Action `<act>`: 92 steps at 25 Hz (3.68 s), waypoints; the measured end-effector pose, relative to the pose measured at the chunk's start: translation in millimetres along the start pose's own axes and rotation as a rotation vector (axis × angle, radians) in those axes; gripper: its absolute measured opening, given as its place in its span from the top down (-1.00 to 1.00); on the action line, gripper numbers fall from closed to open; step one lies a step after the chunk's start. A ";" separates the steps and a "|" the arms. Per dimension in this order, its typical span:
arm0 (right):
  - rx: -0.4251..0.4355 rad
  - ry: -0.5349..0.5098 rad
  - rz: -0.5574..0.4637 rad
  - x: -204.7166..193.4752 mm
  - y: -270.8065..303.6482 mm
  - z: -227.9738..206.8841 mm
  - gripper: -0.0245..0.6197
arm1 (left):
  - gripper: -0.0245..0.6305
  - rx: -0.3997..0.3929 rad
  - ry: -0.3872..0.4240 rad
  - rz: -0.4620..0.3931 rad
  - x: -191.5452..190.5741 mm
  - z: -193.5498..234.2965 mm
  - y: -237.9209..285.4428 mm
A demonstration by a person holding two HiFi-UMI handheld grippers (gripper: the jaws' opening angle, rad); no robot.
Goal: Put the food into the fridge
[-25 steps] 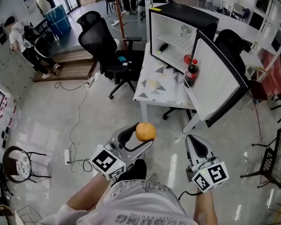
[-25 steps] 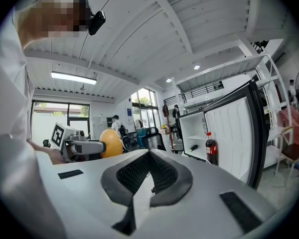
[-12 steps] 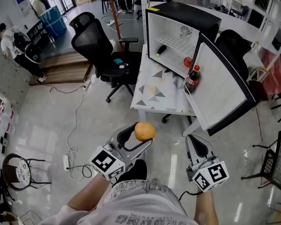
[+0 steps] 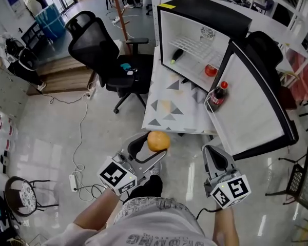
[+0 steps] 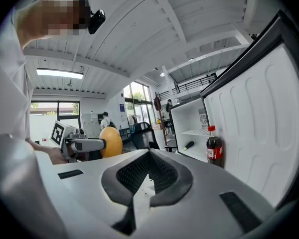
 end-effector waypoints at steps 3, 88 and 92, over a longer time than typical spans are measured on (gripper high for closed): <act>-0.007 0.003 0.010 3.1 26.5 -4.0 0.92 | 0.03 -0.011 -0.012 0.007 0.4 27.4 8.1; -0.160 0.098 -0.005 54.6 311.9 -124.9 0.92 | 0.03 -0.328 0.490 0.323 52.1 349.8 344.1; -0.167 0.107 0.000 46.6 315.6 -128.0 0.92 | 0.03 -0.344 0.550 0.360 43.9 354.8 362.6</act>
Point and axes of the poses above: the fingertips, and each gripper's own axes: y forward along the fingers, z to its left, x out of its top, the point moved 6 cm from there along -y, backward along the fingers, and after that the axes turned 12 degrees about -x, right-handed, at the moved point
